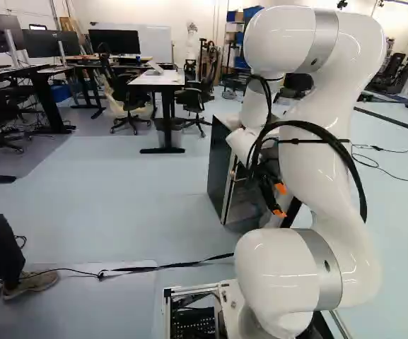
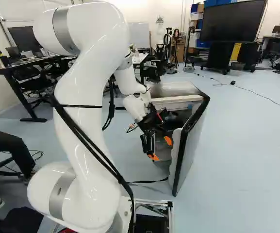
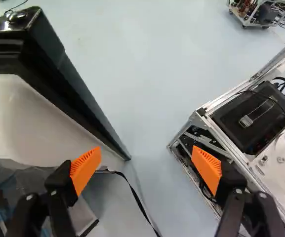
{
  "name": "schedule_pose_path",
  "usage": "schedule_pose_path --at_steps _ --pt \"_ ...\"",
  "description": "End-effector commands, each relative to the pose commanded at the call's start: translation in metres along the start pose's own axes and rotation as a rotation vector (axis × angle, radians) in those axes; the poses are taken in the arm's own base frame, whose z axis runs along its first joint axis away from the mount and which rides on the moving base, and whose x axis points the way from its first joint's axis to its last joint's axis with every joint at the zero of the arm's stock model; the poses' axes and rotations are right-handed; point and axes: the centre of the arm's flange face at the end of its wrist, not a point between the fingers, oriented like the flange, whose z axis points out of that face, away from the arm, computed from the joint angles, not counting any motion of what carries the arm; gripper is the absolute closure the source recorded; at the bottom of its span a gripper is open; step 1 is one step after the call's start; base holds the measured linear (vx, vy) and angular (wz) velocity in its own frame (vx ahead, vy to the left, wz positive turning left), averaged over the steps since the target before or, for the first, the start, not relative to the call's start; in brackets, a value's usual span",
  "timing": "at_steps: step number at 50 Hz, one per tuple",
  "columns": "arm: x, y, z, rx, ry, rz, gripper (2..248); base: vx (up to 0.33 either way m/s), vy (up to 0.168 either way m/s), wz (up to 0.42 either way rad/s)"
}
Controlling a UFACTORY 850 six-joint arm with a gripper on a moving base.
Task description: Open the fridge door
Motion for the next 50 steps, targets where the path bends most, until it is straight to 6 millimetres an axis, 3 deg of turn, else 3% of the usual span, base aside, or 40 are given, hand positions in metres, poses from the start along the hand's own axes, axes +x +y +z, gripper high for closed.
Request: schedule_pose_path --at_steps 16,40,50 --pt "0.004 0.006 -0.003 -0.008 0.09 -0.022 3 0.0 0.0 0.0" --pt "-0.017 0.054 -0.031 0.061 0.274 -0.158 3 0.0 0.0 0.0" --pt "-0.026 0.064 -0.048 0.104 0.341 -0.191 3 0.0 0.0 0.0"
